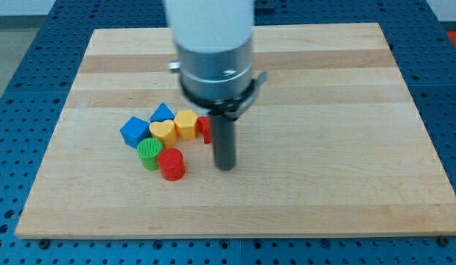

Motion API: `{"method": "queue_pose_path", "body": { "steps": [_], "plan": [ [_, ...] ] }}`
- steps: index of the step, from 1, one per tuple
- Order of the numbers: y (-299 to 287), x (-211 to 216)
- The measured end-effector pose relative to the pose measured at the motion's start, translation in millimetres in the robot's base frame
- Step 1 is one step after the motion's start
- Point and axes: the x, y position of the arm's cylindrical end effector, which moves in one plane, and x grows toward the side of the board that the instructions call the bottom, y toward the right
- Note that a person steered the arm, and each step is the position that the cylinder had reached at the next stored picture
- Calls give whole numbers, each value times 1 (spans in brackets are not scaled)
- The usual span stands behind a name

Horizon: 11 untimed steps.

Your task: Slide the green star along with the red star to the red circle

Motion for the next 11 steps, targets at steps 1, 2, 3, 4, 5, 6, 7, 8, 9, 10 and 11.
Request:
{"method": "queue_pose_path", "body": {
  "steps": [1, 2, 3, 4, 5, 6, 7, 8, 9, 10, 11],
  "plan": [
    [43, -26],
    [70, -28],
    [77, -101],
    [61, -196],
    [36, -274],
    [-4, -287],
    [-22, -264],
    [-24, -237],
    [-24, -207],
    [-24, -185],
    [-24, -163]
  ]
}}
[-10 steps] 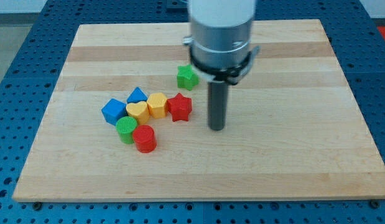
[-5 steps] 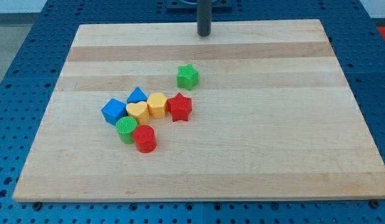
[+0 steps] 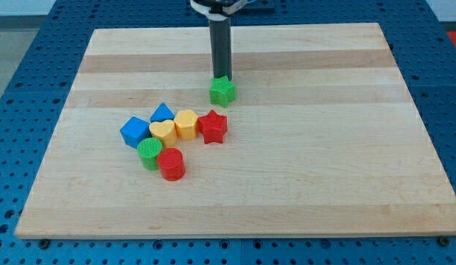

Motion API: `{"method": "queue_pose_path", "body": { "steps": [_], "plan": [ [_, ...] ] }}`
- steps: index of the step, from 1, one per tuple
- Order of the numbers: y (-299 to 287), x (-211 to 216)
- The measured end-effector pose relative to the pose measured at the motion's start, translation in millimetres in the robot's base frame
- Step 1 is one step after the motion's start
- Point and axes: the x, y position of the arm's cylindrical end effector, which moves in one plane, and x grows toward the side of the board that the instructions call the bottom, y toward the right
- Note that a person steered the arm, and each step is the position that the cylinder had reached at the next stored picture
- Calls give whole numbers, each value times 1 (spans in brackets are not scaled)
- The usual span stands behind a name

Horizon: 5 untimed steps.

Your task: Slide the green star along with the red star to the red circle

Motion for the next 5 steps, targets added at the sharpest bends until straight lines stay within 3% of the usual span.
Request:
{"method": "queue_pose_path", "body": {
  "steps": [5],
  "plan": [
    [0, 110]
  ]
}}
